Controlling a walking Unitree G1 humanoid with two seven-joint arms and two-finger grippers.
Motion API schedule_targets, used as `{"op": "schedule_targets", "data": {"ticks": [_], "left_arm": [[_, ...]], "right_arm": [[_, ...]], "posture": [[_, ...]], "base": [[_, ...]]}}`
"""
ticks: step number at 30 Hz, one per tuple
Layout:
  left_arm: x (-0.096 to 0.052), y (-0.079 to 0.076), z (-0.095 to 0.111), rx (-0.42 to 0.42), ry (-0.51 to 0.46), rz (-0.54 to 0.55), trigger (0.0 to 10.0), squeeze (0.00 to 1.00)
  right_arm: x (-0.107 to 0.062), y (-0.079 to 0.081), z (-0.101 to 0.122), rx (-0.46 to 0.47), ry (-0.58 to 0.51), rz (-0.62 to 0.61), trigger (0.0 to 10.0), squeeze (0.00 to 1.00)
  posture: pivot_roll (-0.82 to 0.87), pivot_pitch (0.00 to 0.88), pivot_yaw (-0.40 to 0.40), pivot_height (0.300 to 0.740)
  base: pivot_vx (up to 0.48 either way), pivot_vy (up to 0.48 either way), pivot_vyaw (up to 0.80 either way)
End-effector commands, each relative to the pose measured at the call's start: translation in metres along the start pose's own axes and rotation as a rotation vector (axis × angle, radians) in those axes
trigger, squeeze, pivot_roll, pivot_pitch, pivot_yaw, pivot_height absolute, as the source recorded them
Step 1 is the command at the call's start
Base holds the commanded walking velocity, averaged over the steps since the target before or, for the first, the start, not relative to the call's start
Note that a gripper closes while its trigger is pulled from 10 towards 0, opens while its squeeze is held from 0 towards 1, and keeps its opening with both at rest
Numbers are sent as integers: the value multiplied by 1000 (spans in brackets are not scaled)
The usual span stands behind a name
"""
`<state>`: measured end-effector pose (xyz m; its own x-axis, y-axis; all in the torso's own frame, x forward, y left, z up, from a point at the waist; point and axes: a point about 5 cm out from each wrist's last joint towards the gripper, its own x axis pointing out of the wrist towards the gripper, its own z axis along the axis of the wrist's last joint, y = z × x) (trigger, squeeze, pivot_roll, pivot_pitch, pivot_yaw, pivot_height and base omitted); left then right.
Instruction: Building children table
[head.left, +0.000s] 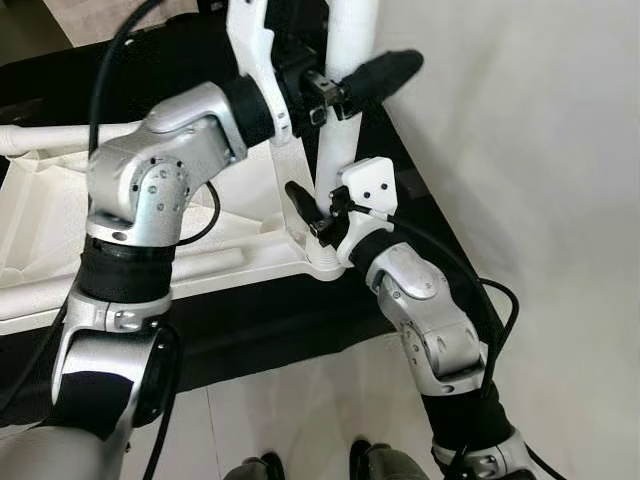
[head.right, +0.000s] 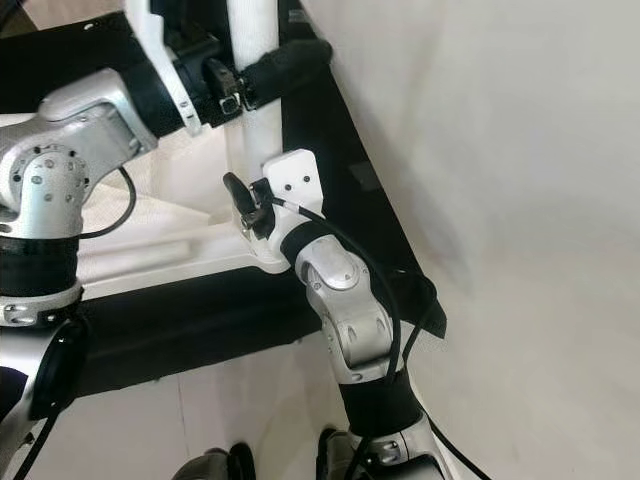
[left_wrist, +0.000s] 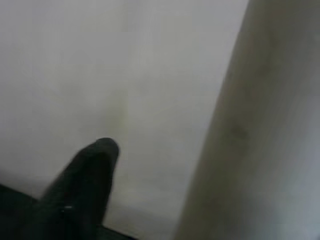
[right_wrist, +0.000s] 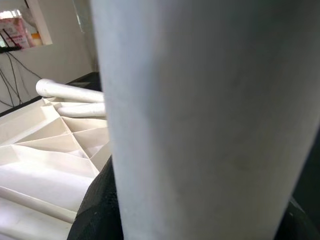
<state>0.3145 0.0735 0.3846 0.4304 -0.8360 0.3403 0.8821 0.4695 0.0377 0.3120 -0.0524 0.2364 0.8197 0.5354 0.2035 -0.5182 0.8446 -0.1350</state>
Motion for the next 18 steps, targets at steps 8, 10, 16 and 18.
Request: {"op": "schedule_targets", "data": {"ticks": [8,10,16,18], "left_arm": [[-4,-14,-5,-39,47,-84,0,0],[-8,-15,-6,-29,43,-78,0,0],[-21,-14,-8,-28,27,-59,0,0],[-24,-15,-8,-31,20,-74,0,0]], "right_arm": [[4,33,-24,-80,98,206,10000,0],[6,31,-24,-89,95,212,10000,0],[15,23,-18,11,102,289,10000,0],[17,20,-14,31,95,356,10000,1000]], "posture": [[-34,208,62,740],[-32,205,59,740],[-34,198,54,740],[-37,195,49,740]], "base": [[0,0,0],[0,0,0],[0,0,0],[0,0,0]]}}
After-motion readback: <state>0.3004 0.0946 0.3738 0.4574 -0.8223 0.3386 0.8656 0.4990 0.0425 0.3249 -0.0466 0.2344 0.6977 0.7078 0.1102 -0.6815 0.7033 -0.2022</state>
